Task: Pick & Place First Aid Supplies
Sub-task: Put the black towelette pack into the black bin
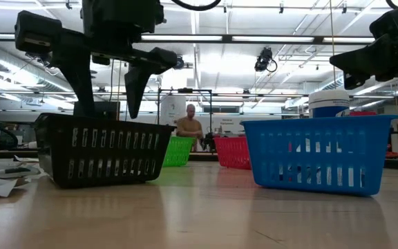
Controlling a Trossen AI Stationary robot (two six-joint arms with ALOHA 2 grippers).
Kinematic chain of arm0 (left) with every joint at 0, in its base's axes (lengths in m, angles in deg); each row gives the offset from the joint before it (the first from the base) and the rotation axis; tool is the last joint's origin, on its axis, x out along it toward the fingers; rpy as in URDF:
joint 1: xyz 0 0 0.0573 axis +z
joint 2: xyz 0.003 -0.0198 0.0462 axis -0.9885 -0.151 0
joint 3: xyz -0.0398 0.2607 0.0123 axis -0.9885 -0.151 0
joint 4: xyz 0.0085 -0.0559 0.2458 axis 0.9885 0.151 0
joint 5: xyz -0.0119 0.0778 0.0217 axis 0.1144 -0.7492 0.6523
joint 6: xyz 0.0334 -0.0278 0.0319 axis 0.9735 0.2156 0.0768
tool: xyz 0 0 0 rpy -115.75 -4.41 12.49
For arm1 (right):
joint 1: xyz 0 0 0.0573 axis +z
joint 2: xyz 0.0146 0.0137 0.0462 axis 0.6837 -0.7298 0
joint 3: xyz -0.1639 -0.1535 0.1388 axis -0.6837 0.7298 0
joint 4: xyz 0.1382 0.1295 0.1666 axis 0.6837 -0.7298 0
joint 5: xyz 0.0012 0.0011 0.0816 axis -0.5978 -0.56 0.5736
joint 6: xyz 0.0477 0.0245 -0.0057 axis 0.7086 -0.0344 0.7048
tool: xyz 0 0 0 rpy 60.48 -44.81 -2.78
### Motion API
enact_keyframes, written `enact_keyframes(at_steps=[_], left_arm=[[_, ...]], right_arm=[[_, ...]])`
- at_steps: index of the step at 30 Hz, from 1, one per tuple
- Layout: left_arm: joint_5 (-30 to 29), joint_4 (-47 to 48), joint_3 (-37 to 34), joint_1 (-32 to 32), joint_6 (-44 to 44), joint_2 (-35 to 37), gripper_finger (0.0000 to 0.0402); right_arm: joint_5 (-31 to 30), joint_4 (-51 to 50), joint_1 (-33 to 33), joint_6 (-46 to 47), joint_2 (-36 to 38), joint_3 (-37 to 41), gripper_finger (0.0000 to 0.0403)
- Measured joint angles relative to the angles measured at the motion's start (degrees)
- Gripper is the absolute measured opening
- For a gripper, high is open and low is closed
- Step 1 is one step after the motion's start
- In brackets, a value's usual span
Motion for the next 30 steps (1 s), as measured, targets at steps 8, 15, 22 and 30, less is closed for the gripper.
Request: enact_keyframes(at_steps=[8,15,22,30], left_arm=[[-0.21,2.05,0.79,-0.90,0.20,0.21,0.0302],[-0.46,4.60,3.85,-4.20,-2.06,0.28,0.0303],[-0.21,5.68,4.04,-8.99,-2.75,0.31,0.0303],[0.65,5.61,4.04,-15.82,-2.75,0.31,0.0303]], right_arm=[[-0.02,0.02,-0.01,-0.01,0.00,0.00,0.0013],[-0.02,0.00,0.00,0.00,0.00,0.00,0.0013],[-0.02,0.00,-0.01,0.00,0.00,0.00,0.0013],[-0.02,0.00,-0.01,-0.01,0.00,0.00,0.0013]])
